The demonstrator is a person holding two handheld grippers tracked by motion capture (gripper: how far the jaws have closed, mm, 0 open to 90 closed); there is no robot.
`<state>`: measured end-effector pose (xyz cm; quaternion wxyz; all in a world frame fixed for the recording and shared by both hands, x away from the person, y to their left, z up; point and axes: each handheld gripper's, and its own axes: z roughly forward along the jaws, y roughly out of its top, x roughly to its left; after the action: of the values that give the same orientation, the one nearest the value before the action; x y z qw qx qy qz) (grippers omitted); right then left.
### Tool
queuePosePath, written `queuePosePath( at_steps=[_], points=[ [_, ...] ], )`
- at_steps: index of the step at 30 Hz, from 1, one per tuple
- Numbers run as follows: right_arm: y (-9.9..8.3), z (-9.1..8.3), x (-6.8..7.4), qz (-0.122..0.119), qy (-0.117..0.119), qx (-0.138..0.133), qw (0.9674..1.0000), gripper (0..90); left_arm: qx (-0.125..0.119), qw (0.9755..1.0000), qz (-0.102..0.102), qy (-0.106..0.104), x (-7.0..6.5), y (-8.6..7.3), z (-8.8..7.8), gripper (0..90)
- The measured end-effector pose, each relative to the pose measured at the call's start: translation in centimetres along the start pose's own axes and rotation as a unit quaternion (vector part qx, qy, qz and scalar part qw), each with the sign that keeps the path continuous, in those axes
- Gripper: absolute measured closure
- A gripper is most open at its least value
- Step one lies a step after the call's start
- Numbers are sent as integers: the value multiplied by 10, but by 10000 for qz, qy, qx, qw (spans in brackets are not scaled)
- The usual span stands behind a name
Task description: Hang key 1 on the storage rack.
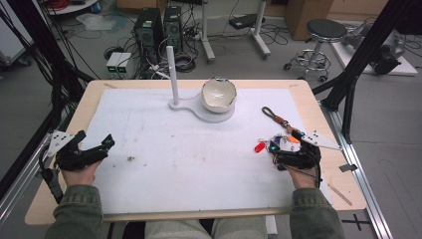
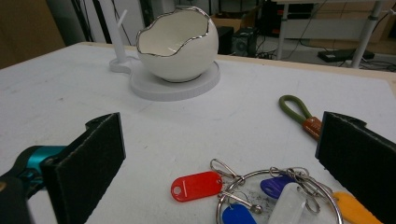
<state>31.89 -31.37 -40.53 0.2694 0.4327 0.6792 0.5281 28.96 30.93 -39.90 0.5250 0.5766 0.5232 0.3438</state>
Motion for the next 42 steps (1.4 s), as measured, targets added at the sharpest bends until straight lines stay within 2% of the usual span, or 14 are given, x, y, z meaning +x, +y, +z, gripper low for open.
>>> queuePosePath(
  at_steps=[3,10,17,26,30,33,35,37,42],
  points=[
    [0,0,-2,86,-12,53,9999,7,14,10000,2,3,0,0,0,19],
    [0,-3,-1,72,-12,5,10000,7,64,10000,35,-45,0,-2,2,19],
    [1,0,2,-66,0,57,10000,7,98,9999,-24,-60,1,-3,3,19],
    [2,0,1,-127,-56,122,9998,7,124,9999,-14,-47,1,-4,3,19],
    [4,2,2,-83,-80,216,9997,7,167,9998,7,-53,1,-4,2,19],
    [5,4,0,141,-59,314,9994,7,205,9998,10,-17,3,-6,0,19],
    [8,5,-2,156,-84,423,9989,7,209,9998,6,12,4,-6,0,19],
    [12,5,-5,229,-62,445,9987,7,212,9998,-33,40,6,-6,0,19],
    [21,10,-11,243,-53,543,9982,7,232,9997,-15,36,5,-7,1,20]
  ],
)
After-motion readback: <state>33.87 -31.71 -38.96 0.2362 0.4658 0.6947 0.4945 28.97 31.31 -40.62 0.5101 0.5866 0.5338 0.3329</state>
